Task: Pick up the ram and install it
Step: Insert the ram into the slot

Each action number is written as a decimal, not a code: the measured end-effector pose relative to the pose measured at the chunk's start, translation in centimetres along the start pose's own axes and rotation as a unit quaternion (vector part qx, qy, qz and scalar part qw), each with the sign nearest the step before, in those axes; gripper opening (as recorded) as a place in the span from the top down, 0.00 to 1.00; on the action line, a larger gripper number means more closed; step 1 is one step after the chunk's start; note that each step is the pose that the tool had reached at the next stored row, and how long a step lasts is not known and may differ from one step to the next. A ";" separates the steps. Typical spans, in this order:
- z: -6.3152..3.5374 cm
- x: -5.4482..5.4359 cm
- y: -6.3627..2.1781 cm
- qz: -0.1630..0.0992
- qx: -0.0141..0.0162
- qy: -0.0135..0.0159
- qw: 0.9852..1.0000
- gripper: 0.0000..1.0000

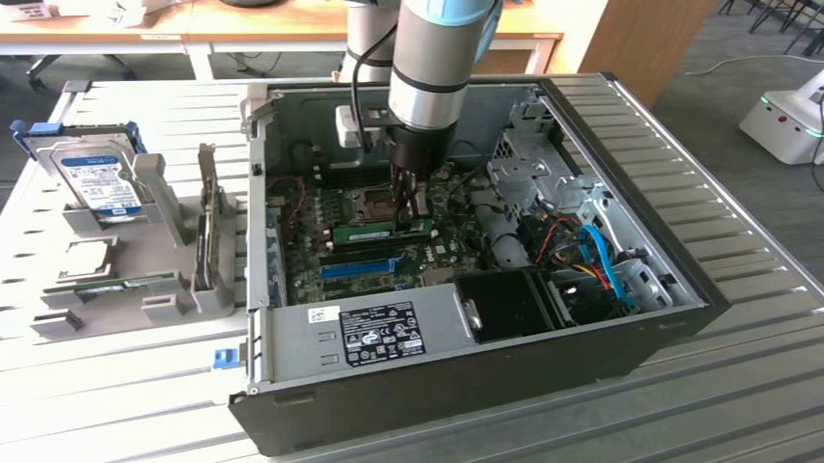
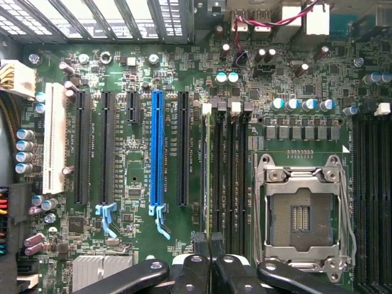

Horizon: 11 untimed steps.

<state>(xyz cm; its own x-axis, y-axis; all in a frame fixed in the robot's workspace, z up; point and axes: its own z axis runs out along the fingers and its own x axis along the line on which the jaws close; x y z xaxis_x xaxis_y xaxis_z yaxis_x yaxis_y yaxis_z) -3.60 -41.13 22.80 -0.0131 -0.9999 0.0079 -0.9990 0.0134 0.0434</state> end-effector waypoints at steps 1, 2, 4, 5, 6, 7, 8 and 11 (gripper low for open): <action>0.02 0.0 0.00 0.000 0.000 0.000 1.000 0.88; 0.03 0.0 0.00 0.000 0.000 0.000 1.000 0.88; 0.03 0.0 0.00 0.000 0.000 0.000 1.000 0.88; 0.04 0.0 0.00 0.000 0.000 0.000 1.000 0.88; 0.04 0.0 0.00 0.000 0.000 0.000 1.000 0.88; 0.04 0.0 0.01 0.000 0.000 0.000 1.000 0.88; 0.04 0.0 0.02 0.000 0.000 0.000 1.000 0.88; 0.05 0.0 0.07 0.000 0.000 0.000 1.000 0.88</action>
<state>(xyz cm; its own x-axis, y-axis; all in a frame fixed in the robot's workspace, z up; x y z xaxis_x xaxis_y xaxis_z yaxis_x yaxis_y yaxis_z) -3.67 -41.12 22.76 -0.0131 -0.9999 0.0078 -0.9990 0.0134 0.0426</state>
